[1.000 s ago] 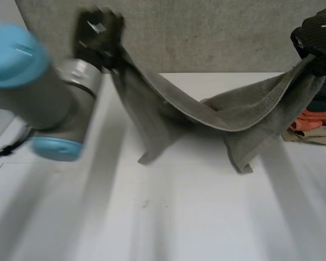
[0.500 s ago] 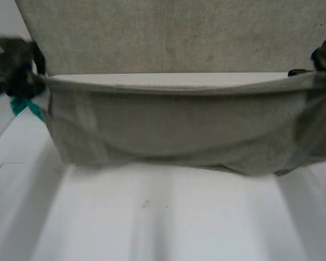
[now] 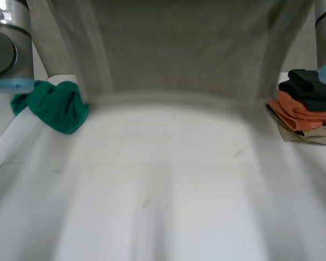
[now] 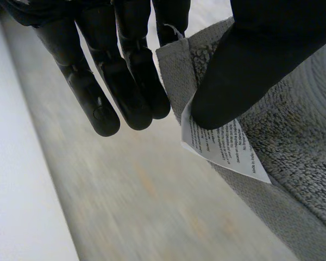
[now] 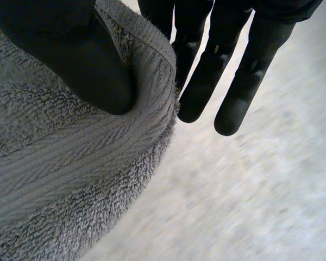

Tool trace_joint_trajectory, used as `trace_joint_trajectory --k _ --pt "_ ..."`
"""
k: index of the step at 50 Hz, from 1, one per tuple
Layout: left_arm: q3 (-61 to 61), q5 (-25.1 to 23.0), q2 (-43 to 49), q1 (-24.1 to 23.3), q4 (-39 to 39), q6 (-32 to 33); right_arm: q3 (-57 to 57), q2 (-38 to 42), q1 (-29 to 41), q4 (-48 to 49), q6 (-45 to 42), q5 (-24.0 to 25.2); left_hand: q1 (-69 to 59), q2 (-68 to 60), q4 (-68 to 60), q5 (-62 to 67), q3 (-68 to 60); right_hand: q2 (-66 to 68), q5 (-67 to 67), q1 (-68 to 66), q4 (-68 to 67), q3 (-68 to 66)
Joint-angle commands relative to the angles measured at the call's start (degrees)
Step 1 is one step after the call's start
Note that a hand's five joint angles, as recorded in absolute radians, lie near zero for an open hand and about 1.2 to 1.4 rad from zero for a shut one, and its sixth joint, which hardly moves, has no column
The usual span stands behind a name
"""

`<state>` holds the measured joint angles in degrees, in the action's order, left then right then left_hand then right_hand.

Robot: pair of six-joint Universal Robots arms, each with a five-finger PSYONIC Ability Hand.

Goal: Fold the laundry.

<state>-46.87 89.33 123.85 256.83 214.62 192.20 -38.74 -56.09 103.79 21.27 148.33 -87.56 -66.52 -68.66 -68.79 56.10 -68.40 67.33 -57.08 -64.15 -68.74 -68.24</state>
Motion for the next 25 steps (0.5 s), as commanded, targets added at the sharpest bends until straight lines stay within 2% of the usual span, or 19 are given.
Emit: trace_joint_trajectory --k 1,6,13,18,25 --pt "2.0 1.3 1.3 -0.5 -0.8 -0.2 -1.9 -0.7 -0.1 2.5 0.8 -1.0 -13.5 -11.3 -11.2 13.9 -11.6 12.7 -12.9 -15.8 -11.3 -11.8" --pt "-5.3 0.7 0.9 -0.5 -2.2 -0.3 -6.3 0.3 -0.3 -4.3 0.7 -0.1 -13.5 -11.3 -11.2 13.9 -11.6 12.7 -12.9 -15.8 -11.3 -11.8" --pt "-19.4 -1.4 0.6 -0.8 -3.0 0.0 -12.9 5.4 -0.3 -12.9 0.2 4.9 -13.5 -11.3 -11.2 13.9 -11.6 12.7 -12.9 -15.8 -11.3 -11.8" --pt "-29.9 -2.7 0.8 -0.7 -3.7 1.0 -15.4 9.6 -0.5 -16.2 -0.9 5.3 -13.5 -11.3 -11.2 13.9 -11.6 12.7 -12.9 -15.8 -11.3 -11.8" --pt "-43.6 -3.0 -4.0 0.0 -10.8 6.9 -19.6 10.0 -1.0 -26.3 -5.3 5.5 -13.5 -11.3 -11.2 13.9 -11.6 12.7 -12.9 -15.8 -11.3 -11.8"
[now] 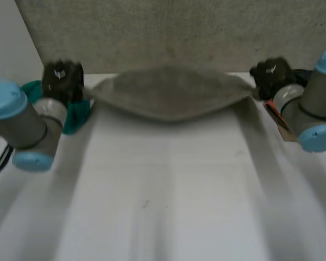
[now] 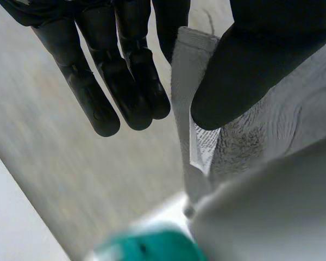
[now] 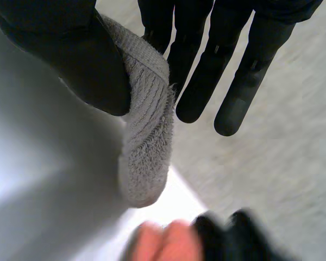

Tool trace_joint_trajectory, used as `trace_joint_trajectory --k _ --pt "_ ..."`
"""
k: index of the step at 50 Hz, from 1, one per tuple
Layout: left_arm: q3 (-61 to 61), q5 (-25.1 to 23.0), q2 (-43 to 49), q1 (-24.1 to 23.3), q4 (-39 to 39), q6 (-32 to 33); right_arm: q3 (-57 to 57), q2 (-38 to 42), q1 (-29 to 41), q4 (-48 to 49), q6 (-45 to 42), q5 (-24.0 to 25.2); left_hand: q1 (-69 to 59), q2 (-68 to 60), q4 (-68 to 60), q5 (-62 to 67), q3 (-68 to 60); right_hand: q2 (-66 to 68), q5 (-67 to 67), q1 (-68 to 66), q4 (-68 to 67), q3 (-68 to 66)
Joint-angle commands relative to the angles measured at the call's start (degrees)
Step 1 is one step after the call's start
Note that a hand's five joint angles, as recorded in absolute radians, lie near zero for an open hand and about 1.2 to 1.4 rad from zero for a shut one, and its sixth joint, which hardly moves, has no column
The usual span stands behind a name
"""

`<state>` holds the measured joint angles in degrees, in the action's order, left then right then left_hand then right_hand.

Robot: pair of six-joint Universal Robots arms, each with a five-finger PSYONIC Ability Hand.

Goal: Fold the laundry.

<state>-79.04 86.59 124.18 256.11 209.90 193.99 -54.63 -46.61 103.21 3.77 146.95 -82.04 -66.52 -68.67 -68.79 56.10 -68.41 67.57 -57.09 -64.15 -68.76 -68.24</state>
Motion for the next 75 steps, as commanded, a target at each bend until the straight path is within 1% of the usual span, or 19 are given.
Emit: trace_joint_trajectory --k 1,6,11,13,17,20,24,27,32,40,51,52,53,54,55,56,58,64,75 --pt "-14.5 -0.3 -7.3 0.9 -8.9 7.7 -4.4 0.2 -0.5 -10.7 -4.7 0.1 -13.5 -11.3 -11.2 13.9 -11.6 12.4 -12.9 -15.8 -11.2 -11.8" --pt "-23.3 -0.2 -16.9 3.3 -18.7 13.7 -10.7 -3.1 -0.5 -22.2 -11.2 0.0 -13.5 -11.3 -11.2 13.9 -11.6 12.4 -12.9 -15.8 -11.2 -11.8" --pt "-32.1 -0.5 -29.4 4.6 -34.1 20.8 -25.0 -15.0 -2.8 -35.3 -19.8 -0.3 -13.5 -11.3 -11.2 13.9 -11.6 12.4 -12.9 -15.8 -11.2 -11.8" --pt "-35.3 -1.2 -34.6 5.1 -42.1 24.7 -29.5 -18.8 -4.4 -36.9 -22.5 0.3 -13.5 -11.3 -11.2 13.9 -11.6 12.4 -12.9 -15.8 -11.2 -11.8" --pt "-37.5 -4.6 -39.4 6.1 -50.1 28.9 -37.4 -26.1 -7.1 -35.9 -28.9 1.1 -13.5 -11.3 -11.2 13.9 -11.6 12.4 -12.9 -15.8 -11.2 -11.8" --pt "-36.9 -6.5 -39.4 6.7 -49.1 29.4 -39.0 -27.1 -7.2 -33.5 -31.0 1.6 -13.5 -11.3 -11.2 13.9 -11.6 12.4 -12.9 -15.8 -11.2 -11.8" --pt "-33.2 -8.0 -34.8 7.1 -41.9 29.0 -36.9 -26.6 -7.1 -29.4 -28.7 2.0 -13.5 -11.3 -11.2 13.9 -11.6 12.4 -12.9 -15.8 -11.2 -11.8" --pt "-27.9 -7.0 -27.2 6.2 -34.0 27.3 -32.3 -21.0 -6.9 -22.7 -23.4 2.1 -13.5 -11.3 -11.2 13.9 -11.6 12.4 -12.9 -15.8 -11.2 -11.8" --pt "-17.1 -0.7 -16.5 2.6 -25.4 19.5 -25.4 -14.7 -6.5 -13.6 -16.5 2.1 -13.5 -11.3 -11.2 13.9 -11.6 12.4 -12.9 -15.8 -11.2 -11.8" --pt "-4.5 8.5 -3.7 0.9 -22.2 17.1 -13.5 -3.9 -2.6 -3.2 -14.2 2.1 -13.5 -11.3 -11.2 13.9 -11.6 12.4 -12.9 -15.8 -11.2 -11.8" --pt "4.5 9.2 4.1 -2.1 -17.2 17.1 7.5 13.6 -0.6 -2.2 -15.0 1.3 -13.5 -11.3 -11.2 13.9 -11.6 12.4 -12.9 -15.8 -11.2 -11.8" --pt "4.9 9.1 4.5 -2.3 -16.8 17.1 9.0 14.8 -0.6 -2.2 -15.0 1.0 -13.5 -11.3 -11.2 13.9 -11.6 10.0 -10.5 -13.4 -8.8 -9.3" --pt "5.4 9.1 4.8 -2.5 -16.6 17.1 11.7 16.6 -0.5 -2.3 -15.0 -0.1 -13.5 -11.3 -11.2 13.9 -11.6 -35.0 34.5 31.6 36.2 35.7" --pt "5.7 9.1 5.1 -2.8 -16.5 17.1 12.7 17.2 -0.5 -2.5 -14.9 -0.8 -12.7 -10.5 -10.4 13.1 -10.8 -57.6 57.1 54.2 58.8 58.2" --pt "6.3 9.4 5.5 -3.6 -16.5 17.2 13.5 17.7 -0.3 -2.6 -15.0 -1.6 38.5 40.6 40.7 -38.0 40.3 -57.6 57.1 54.2 58.8 58.2" --pt "6.3 9.5 5.7 -4.0 -16.4 17.4 14.1 17.8 -0.2 -2.6 -14.9 -2.5 56.5 58.6 58.7 -56.0 58.3 -57.6 57.1 54.2 58.8 58.2" --pt "6.4 9.6 5.8 -4.9 -16.5 17.3 14.4 16.7 0.2 -2.8 -14.2 -4.5 54.6 56.8 56.9 -54.2 56.5 -57.6 57.1 54.2 58.8 58.2" --pt "5.4 12.3 4.1 -6.3 -17.1 16.3 10.7 9.6 0.4 -2.7 -9.9 -5.2 56.0 58.1 58.2 -55.5 57.9 -57.6 57.1 54.2 58.8 58.2" --pt "-6.8 13.3 -12.8 -7.3 -16.5 12.6 -9.7 -9.8 -2.4 -6.9 -4.5 -3.2 55.3 57.4 57.6 -54.9 57.2 -57.6 57.1 54.2 58.8 58.2"
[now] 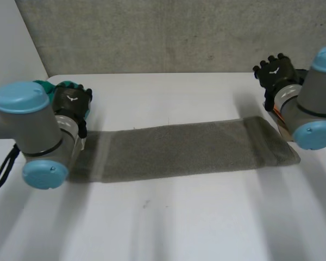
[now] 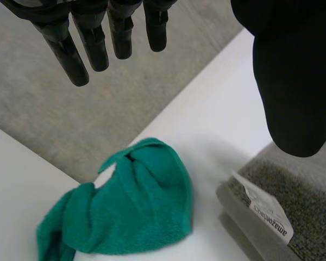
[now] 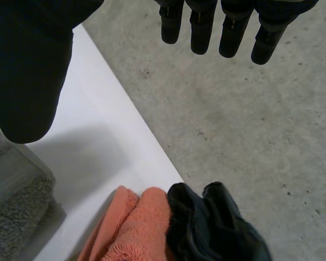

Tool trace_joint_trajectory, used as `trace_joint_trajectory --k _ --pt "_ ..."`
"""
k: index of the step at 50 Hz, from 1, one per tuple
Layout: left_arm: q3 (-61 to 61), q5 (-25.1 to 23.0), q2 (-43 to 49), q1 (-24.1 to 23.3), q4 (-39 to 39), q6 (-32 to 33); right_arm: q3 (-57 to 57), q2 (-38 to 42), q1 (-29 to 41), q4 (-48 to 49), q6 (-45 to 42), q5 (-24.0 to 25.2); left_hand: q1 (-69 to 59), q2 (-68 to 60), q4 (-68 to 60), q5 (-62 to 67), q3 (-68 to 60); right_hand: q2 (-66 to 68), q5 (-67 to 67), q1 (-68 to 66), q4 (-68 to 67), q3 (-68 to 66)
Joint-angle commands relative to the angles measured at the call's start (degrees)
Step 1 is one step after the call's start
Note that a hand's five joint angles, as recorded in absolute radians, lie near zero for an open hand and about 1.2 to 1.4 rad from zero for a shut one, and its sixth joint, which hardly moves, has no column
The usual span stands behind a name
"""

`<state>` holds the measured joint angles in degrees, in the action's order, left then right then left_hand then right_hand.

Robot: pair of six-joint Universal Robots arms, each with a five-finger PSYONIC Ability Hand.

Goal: Fold the laundry.

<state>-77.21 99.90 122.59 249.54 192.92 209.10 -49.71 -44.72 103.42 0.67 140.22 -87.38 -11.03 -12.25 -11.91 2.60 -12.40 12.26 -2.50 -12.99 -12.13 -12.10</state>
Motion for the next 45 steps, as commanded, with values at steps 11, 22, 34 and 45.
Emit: trace_joint_trajectory --k 11,22,34,45 --pt "-18.0 -5.7 -17.7 -1.7 3.7 -4.2 -36.1 -18.4 -14.3 -8.6 2.2 18.6 -0.5 0.7 0.3 -1.0 0.8 15.6 -15.4 -14.9 -15.8 -15.8" --pt "-18.7 -5.9 -17.7 -4.8 3.9 -7.2 -37.7 -11.2 -17.5 5.0 1.7 23.0 -0.5 0.7 0.3 -1.0 0.8 21.5 -21.3 -20.8 -21.7 -21.7" --pt "-19.1 -5.8 -18.5 -5.1 4.0 -7.7 -37.0 -9.2 -20.4 5.0 1.8 12.6 -0.5 0.7 0.3 -1.0 0.8 67.7 -67.5 -67.0 -67.9 -67.9" --pt "-20.7 -5.9 -22.7 -4.8 3.9 -7.7 -37.7 -21.6 -28.1 2.8 -12.4 12.0 -0.5 0.7 0.3 -1.0 0.8 67.7 -67.5 -67.0 -67.9 -67.9"
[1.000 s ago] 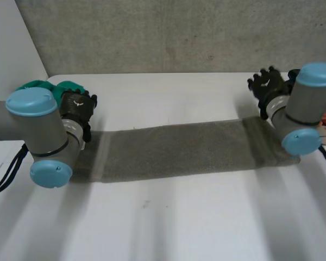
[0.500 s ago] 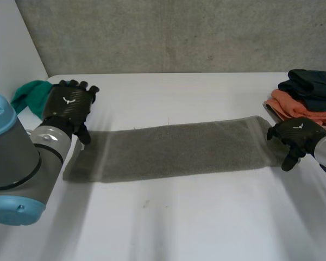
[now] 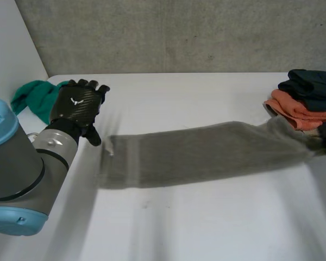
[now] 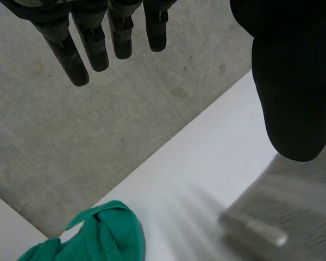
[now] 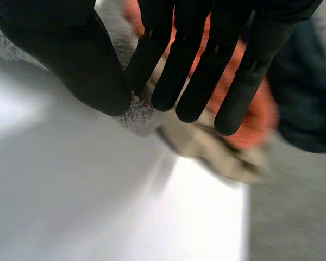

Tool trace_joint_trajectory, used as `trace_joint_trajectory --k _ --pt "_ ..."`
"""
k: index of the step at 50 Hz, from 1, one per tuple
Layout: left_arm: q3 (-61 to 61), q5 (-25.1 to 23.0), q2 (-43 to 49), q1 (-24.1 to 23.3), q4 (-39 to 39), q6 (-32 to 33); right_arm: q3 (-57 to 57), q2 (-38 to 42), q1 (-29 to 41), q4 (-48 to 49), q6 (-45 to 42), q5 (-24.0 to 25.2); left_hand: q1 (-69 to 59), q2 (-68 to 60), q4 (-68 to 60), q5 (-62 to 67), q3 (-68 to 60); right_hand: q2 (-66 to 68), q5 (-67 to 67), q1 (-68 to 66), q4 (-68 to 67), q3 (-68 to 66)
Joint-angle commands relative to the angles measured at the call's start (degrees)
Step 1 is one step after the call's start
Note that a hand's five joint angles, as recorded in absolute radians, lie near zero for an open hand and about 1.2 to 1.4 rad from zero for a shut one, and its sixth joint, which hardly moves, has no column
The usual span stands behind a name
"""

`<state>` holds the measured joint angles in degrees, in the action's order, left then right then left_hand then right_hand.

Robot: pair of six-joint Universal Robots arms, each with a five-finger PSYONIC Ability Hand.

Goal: Fold the laundry.

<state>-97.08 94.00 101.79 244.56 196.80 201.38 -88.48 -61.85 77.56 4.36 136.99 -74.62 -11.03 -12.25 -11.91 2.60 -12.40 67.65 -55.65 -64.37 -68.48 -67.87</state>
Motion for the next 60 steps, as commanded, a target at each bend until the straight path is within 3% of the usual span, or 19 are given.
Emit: trace_joint_trajectory --k 1,3,9,14,19,24,27,29,30,34,38,42,46,48,49,51,54,60 --pt "-1.0 0.0 -2.0 0.2 0.0 0.0 1.4 -4.7 -1.6 -0.8 -9.4 -1.0 -0.5 0.7 0.3 -1.0 0.8 12.3 -14.4 -15.6 -11.5 -12.1" --pt "-1.4 0.0 -2.6 0.3 0.0 0.0 1.9 -4.9 1.5 -0.9 -9.2 -1.1 -0.5 0.7 0.3 -1.0 0.8 12.3 -14.4 -15.6 -11.5 -12.1" --pt "-2.1 0.1 -4.3 0.4 0.0 -0.1 4.2 -5.1 22.3 3.6 -8.7 1.0 -0.5 0.7 0.3 -1.0 0.8 12.3 -14.4 -15.6 -11.5 -12.1" --pt "-2.5 0.4 -5.9 0.6 0.0 -0.1 4.8 -4.2 38.3 10.4 -9.4 7.0 -0.5 0.7 0.3 -1.0 0.8 12.3 -14.4 -15.6 -11.5 -12.1" --pt "-3.7 0.3 -7.4 1.2 0.0 -0.1 8.7 6.8 52.1 12.3 -9.5 11.5 -0.5 0.7 0.3 -1.0 0.8 12.3 -14.4 -15.6 -11.5 -12.1" --pt "-5.1 0.1 -7.7 1.7 0.0 -0.1 12.2 13.9 59.3 9.1 -9.4 10.4 -0.4 0.9 0.5 -1.2 1.0 12.3 -14.4 -15.6 -11.5 -12.1" --pt "-5.5 0.0 -7.6 1.6 0.1 -0.1 13.6 14.5 59.8 6.9 -8.8 6.3 -0.5 0.7 0.3 -1.0 0.8 12.2 -14.2 -15.5 -11.4 -12.0" --pt "-5.4 0.0 -7.6 1.4 0.1 -0.2 13.4 13.9 59.5 6.3 -7.9 3.7 -0.5 0.7 0.3 -1.0 0.8 -23.1 21.1 19.8 23.9 23.3" --pt "-5.3 0.0 -7.6 1.3 0.2 -0.2 12.7 13.1 59.5 6.4 -6.6 0.6 -0.5 0.7 0.3 -1.0 0.8 -57.7 55.6 54.4 58.5 57.9" --pt "-4.3 0.0 -6.8 1.0 0.3 -0.8 9.9 7.5 55.7 6.1 0.3 -4.2 -0.5 0.7 0.3 -1.0 0.8 -57.7 55.6 54.4 58.5 57.9" --pt "-3.3 0.0 -5.1 0.3 1.2 -1.6 4.1 0.6 47.5 5.2 9.7 -4.5 -0.5 0.7 0.3 -1.0 0.8 -57.7 55.6 54.4 58.5 57.9" --pt "-2.2 0.0 -2.3 -3.1 2.9 -2.0 -0.9 -0.6 42.5 3.4 15.0 -3.9 -0.5 0.7 0.3 -1.0 0.8 -57.7 55.6 54.4 58.5 57.9" --pt "-1.6 0.0 0.6 -5.8 3.6 -1.9 -4.0 0.1 38.2 1.9 14.3 -4.0 -0.5 0.7 0.3 -1.0 0.8 -57.7 55.6 54.4 58.5 57.9" --pt "-1.4 0.0 1.7 -6.7 3.6 -1.9 -4.6 1.1 35.7 1.4 12.9 -4.3 -0.5 0.7 0.3 -1.0 0.8 -43.4 41.4 40.1 44.2 43.6" --pt "-1.4 0.1 2.0 -6.8 3.6 -1.9 -5.1 1.9 33.1 1.0 10.9 -4.3 -0.5 0.7 0.3 -1.0 0.8 -13.1 11.1 9.8 14.0 13.4" --pt "-1.4 0.1 2.5 -7.3 3.6 -1.9 -5.4 2.0 30.6 1.1 8.3 -5.0 -0.5 0.7 0.3 -1.0 0.8 12.2 -14.2 -15.5 -11.4 -12.0" --pt "-1.4 0.2 2.4 -7.6 3.6 -1.9 -6.1 1.0 29.2 5.5 5.9 -6.1 -0.5 0.7 0.3 -1.0 0.8 12.3 -14.4 -15.6 -11.5 -12.1" --pt "-1.4 0.7 0.9 -7.5 3.5 -1.8 -6.4 -8.8 32.1 13.7 5.7 -6.0 -0.5 0.7 0.3 -1.0 0.8 12.3 -14.4 -15.6 -11.5 -12.1"
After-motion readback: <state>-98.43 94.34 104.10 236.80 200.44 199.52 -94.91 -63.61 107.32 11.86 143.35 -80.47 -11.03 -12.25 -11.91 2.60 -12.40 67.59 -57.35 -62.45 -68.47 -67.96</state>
